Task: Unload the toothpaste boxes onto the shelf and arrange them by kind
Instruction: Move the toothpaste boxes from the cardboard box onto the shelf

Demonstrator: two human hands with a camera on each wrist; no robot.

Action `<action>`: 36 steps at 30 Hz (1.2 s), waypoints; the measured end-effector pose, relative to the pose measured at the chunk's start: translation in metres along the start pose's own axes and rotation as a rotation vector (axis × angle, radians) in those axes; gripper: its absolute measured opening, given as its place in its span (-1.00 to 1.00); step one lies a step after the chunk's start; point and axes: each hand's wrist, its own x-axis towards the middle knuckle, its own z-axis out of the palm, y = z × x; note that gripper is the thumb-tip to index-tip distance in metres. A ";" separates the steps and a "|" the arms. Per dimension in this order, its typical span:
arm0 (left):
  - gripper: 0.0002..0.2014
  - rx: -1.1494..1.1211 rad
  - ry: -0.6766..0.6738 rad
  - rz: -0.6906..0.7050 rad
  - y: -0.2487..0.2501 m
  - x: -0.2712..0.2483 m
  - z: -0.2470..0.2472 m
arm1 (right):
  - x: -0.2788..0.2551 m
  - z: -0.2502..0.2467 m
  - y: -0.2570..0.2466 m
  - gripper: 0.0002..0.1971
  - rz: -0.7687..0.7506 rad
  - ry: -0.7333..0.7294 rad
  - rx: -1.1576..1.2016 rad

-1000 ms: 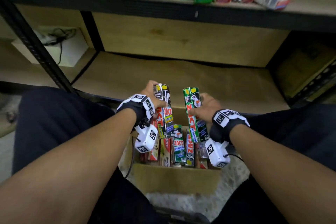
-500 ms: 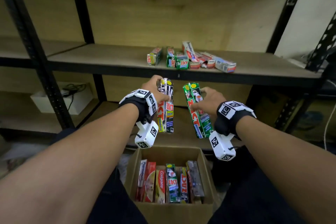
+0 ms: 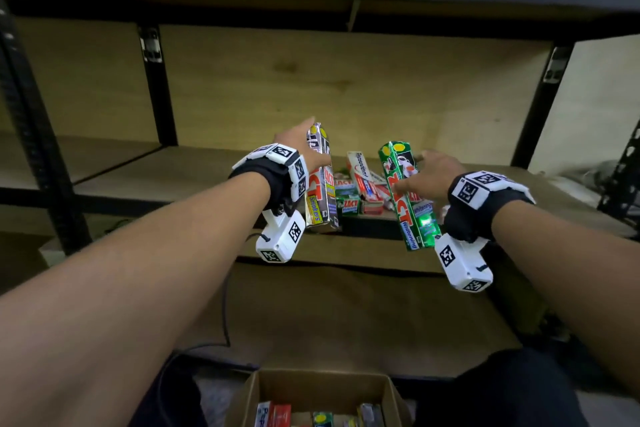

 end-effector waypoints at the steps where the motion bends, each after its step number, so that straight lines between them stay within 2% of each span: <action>1: -0.14 0.048 -0.008 0.010 -0.001 0.012 -0.002 | 0.010 -0.005 -0.003 -0.19 0.007 0.005 -0.007; 4: -0.16 0.136 -0.053 0.024 -0.004 0.043 -0.007 | 0.034 -0.019 -0.010 -0.34 -0.004 0.009 -0.036; 6: -0.20 0.153 -0.080 0.032 -0.007 0.062 -0.008 | 0.048 -0.022 -0.013 -0.37 -0.008 -0.004 -0.051; 15: -0.25 0.304 -0.206 -0.025 -0.030 0.122 0.010 | 0.113 0.002 -0.014 -0.24 0.057 -0.078 -0.170; 18: -0.33 0.347 -0.235 -0.025 -0.037 0.136 0.021 | 0.129 0.009 -0.015 -0.19 0.074 -0.116 -0.209; 24: -0.47 0.391 -0.263 -0.021 -0.052 0.155 0.036 | 0.148 0.030 -0.015 -0.17 0.073 -0.170 -0.210; 29: -0.38 0.398 -0.288 -0.051 -0.059 0.164 0.047 | 0.156 0.039 -0.027 -0.29 0.017 -0.158 -0.239; 36: -0.71 0.334 -0.285 -0.076 -0.054 0.152 0.045 | 0.141 0.036 -0.031 -0.43 -0.032 -0.152 -0.259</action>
